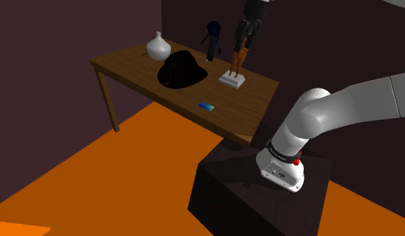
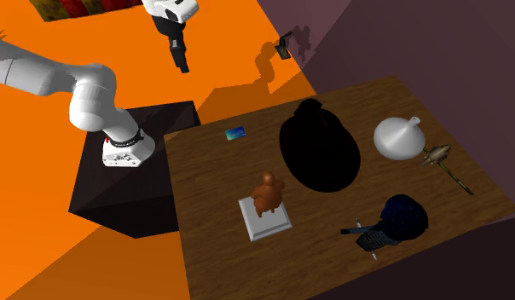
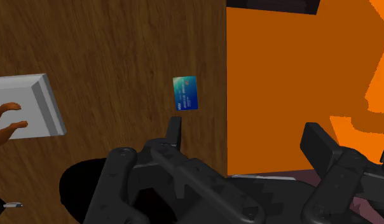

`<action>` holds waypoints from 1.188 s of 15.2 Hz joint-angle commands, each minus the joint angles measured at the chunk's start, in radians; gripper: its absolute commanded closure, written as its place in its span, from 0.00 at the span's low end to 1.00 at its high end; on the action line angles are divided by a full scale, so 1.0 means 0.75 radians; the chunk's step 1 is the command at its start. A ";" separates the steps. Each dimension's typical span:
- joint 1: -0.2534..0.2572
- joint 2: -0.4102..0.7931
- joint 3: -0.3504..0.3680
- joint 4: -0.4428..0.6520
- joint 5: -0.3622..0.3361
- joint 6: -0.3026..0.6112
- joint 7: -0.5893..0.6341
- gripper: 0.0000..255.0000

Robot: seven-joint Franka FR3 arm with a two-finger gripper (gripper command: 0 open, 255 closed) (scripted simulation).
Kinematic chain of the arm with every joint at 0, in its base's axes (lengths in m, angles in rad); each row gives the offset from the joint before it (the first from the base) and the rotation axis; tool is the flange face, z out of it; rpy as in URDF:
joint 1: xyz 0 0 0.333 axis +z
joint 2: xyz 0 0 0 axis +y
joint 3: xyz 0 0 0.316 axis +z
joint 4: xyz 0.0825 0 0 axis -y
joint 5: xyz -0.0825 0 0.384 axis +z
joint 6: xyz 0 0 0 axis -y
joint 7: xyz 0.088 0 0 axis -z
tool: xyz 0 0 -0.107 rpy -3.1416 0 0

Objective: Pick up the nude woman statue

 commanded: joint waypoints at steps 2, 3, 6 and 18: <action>-0.010 0.021 -0.020 0.005 -0.024 0.016 -0.027 0.00; -0.019 0.044 -0.040 0.011 -0.048 0.032 -0.054 0.00; -0.046 0.118 -0.099 0.038 -0.115 0.083 -0.133 0.00; -0.127 0.498 -0.321 0.272 -0.297 0.282 -0.427 0.00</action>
